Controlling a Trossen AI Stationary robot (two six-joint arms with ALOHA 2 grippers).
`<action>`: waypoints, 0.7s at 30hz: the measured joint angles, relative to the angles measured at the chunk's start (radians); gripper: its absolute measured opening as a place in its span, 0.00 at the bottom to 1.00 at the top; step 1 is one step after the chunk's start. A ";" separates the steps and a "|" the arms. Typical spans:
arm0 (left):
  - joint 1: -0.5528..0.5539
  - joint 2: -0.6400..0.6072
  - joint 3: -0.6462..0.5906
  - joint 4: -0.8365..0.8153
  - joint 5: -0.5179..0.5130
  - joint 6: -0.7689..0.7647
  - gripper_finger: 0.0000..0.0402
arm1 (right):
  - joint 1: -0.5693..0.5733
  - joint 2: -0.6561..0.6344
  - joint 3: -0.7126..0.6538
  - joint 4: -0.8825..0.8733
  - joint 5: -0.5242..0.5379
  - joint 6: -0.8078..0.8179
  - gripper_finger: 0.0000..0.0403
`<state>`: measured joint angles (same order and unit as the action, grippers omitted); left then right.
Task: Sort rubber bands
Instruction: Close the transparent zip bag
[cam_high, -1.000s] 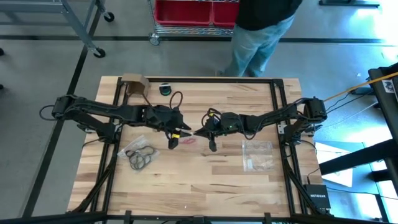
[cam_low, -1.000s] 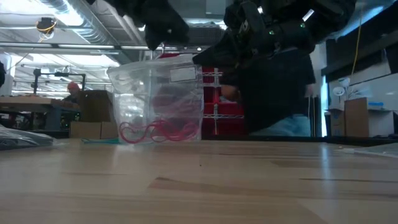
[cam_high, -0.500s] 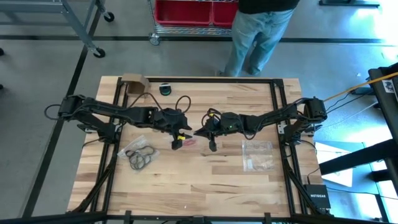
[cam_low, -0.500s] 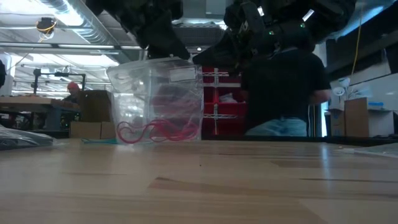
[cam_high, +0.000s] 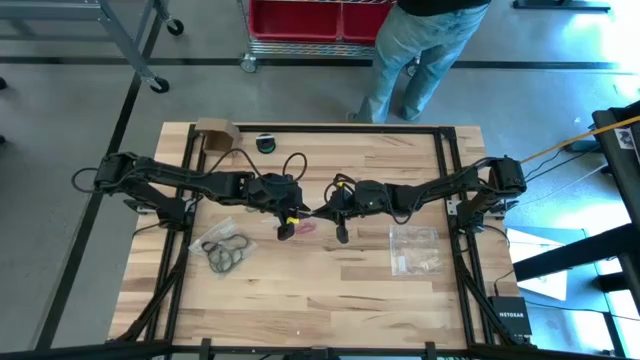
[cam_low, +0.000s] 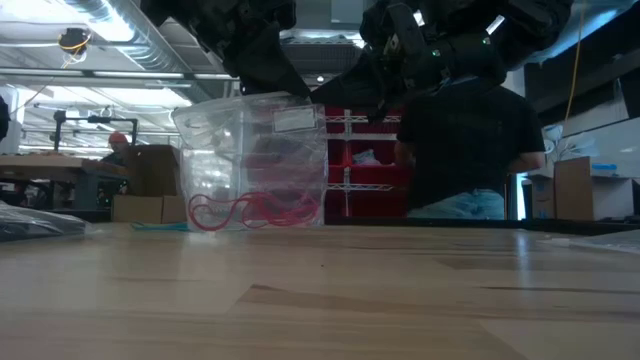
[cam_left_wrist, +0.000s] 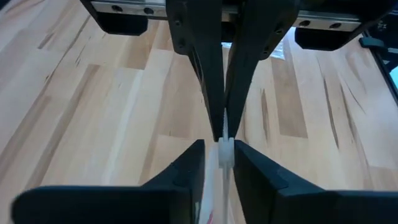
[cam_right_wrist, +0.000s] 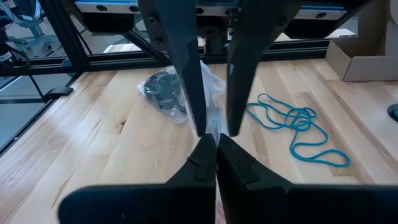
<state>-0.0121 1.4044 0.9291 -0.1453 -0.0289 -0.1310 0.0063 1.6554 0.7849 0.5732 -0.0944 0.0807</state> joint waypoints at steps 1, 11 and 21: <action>0.000 0.000 0.000 0.001 0.000 0.000 0.16 | 0.000 0.000 0.000 0.001 0.000 0.000 0.00; 0.000 0.000 0.001 -0.024 0.000 -0.004 0.03 | 0.000 0.000 0.000 0.001 0.001 0.000 0.00; -0.001 -0.002 -0.002 -0.173 -0.001 -0.020 0.02 | 0.000 -0.002 0.001 0.000 -0.003 -0.003 0.00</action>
<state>-0.0132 1.4023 0.9268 -0.3183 -0.0303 -0.1512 0.0063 1.6539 0.7856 0.5733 -0.0978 0.0774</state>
